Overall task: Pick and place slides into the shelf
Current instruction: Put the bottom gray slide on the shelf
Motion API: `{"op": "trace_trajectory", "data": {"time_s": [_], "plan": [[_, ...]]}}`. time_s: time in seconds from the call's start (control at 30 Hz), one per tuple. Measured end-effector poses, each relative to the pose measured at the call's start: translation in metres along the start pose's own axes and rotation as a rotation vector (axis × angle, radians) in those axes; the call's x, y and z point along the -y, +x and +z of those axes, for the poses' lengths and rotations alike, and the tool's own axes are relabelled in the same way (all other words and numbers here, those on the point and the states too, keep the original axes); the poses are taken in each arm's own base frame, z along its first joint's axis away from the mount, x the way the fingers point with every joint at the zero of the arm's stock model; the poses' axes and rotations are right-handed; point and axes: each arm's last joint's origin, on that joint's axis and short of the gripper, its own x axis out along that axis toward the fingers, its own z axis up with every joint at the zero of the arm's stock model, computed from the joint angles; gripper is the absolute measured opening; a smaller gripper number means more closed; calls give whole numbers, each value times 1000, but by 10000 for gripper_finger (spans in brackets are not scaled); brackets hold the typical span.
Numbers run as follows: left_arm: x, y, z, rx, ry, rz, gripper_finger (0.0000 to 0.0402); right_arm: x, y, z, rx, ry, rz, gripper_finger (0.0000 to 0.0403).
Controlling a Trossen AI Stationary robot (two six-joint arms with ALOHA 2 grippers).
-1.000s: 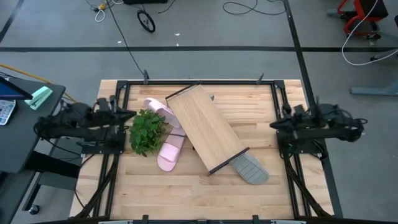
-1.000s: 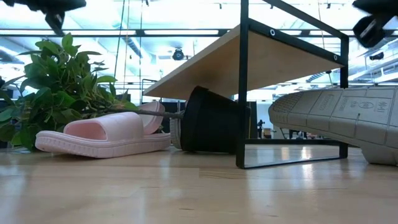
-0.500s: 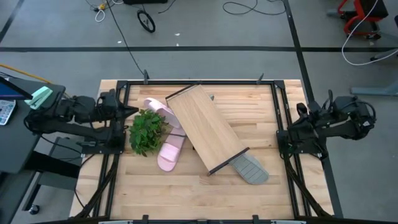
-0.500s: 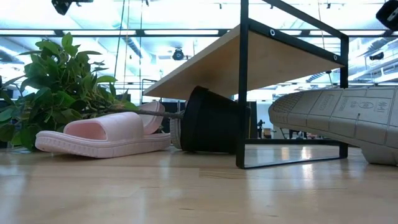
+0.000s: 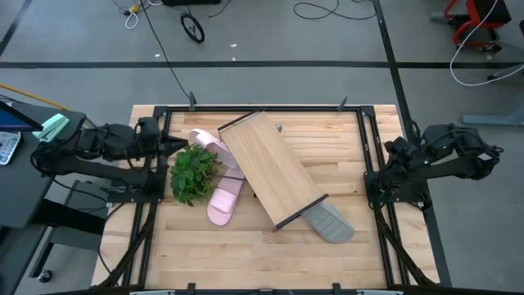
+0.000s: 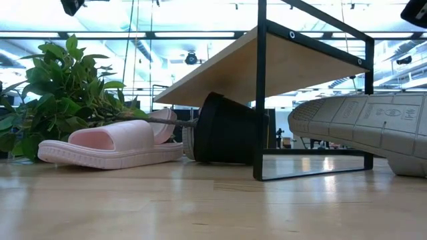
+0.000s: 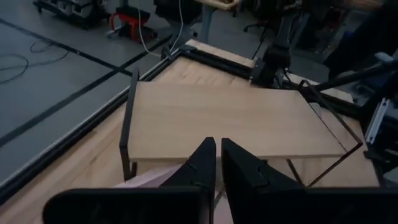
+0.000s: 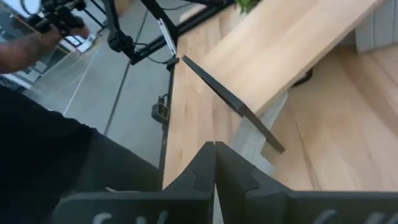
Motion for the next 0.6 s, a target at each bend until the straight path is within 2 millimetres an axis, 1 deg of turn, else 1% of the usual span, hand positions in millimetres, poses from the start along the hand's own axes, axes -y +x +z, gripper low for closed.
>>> {"op": "trace_trajectory", "data": {"time_s": [0.2, 0.33, 0.47, 0.6], "plan": [[1, 2, 0, 0, -1, 0, 22, 0, 14, 8, -56, 36, -37, 14], [1, 2, 1, 2, -21, 0, 12, 0, 25, 13, -98, 133, -69, 14], [1, 2, 1, 1, 18, 0, 11, 3, 33, 12, -198, 198, -106, 14], [1, 2, 1, 1, 29, 0, 17, 4, 36, 10, -268, 241, -119, 14]]}}
